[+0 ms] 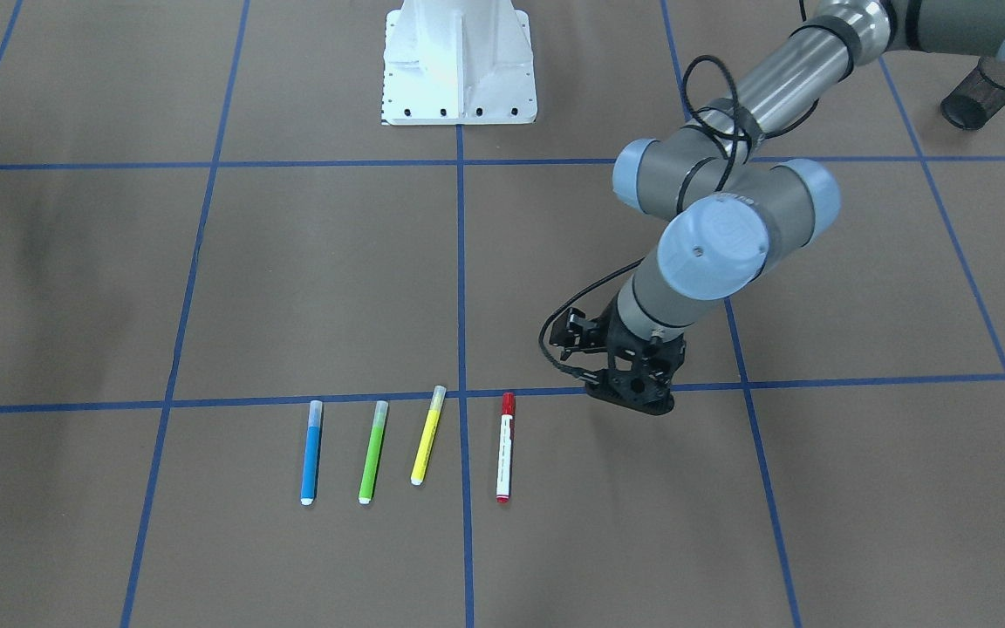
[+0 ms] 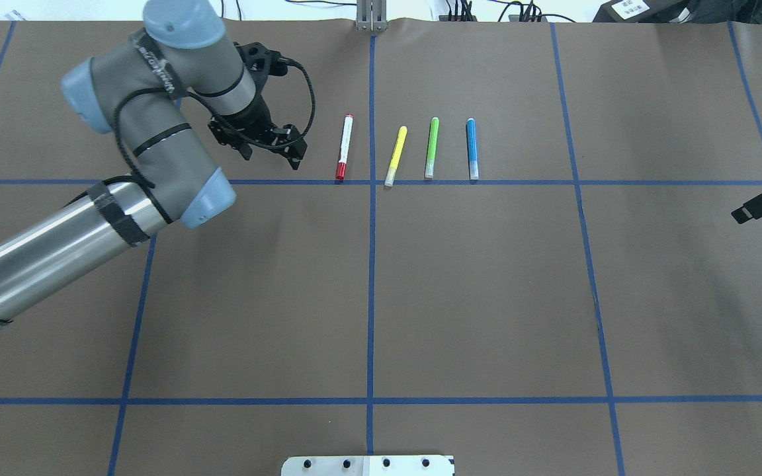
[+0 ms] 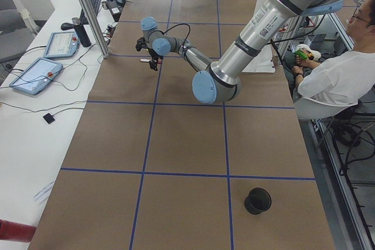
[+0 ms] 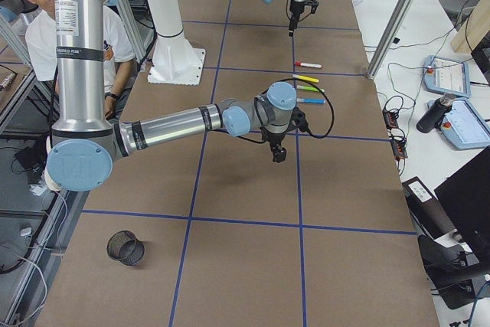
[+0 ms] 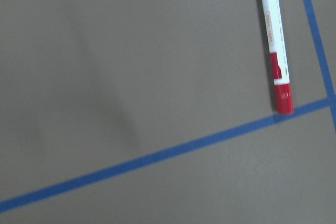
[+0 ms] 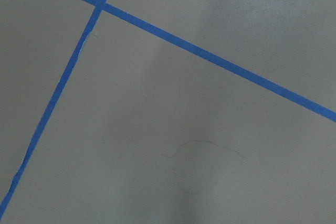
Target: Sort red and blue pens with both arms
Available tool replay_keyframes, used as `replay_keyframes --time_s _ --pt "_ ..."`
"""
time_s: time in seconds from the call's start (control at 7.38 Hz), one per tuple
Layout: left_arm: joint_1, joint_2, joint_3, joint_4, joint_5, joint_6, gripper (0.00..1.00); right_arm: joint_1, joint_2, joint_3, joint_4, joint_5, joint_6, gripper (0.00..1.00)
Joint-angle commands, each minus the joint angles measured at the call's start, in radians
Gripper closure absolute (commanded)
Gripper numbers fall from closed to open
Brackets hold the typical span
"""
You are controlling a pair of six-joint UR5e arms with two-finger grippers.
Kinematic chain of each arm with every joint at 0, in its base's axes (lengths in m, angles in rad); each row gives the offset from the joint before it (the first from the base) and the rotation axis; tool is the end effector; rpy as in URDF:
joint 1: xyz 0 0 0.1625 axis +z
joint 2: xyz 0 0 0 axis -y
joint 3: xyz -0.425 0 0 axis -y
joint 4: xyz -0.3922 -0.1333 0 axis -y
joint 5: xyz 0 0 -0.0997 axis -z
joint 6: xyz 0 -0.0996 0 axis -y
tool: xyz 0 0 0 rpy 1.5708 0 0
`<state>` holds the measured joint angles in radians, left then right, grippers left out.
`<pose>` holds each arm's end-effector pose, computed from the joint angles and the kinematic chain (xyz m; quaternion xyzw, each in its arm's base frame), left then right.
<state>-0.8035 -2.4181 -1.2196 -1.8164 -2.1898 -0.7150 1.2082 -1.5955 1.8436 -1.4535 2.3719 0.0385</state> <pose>0.4953 -0.6223 0.2496 0.0630 0.4425 0.1336 0.8845 -0.1152 -0.4778 0.5202 0.0876 -0.4091 -0.2160 0.8822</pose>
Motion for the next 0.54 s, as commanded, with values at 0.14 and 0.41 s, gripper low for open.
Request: replay_keyframes --time_s 0.14,0.41 --pt "0.067 -0.168 0.196 -0.043 0.158 -0.004 0.11 -0.004 0.016 -0.003 -0.002 -0.003 0.0 0.0" --pt "0.076 -0.229 0.291 -0.079 0.171 -0.004 0.19 -0.009 0.016 -0.004 -0.002 -0.003 0.001 0.0"
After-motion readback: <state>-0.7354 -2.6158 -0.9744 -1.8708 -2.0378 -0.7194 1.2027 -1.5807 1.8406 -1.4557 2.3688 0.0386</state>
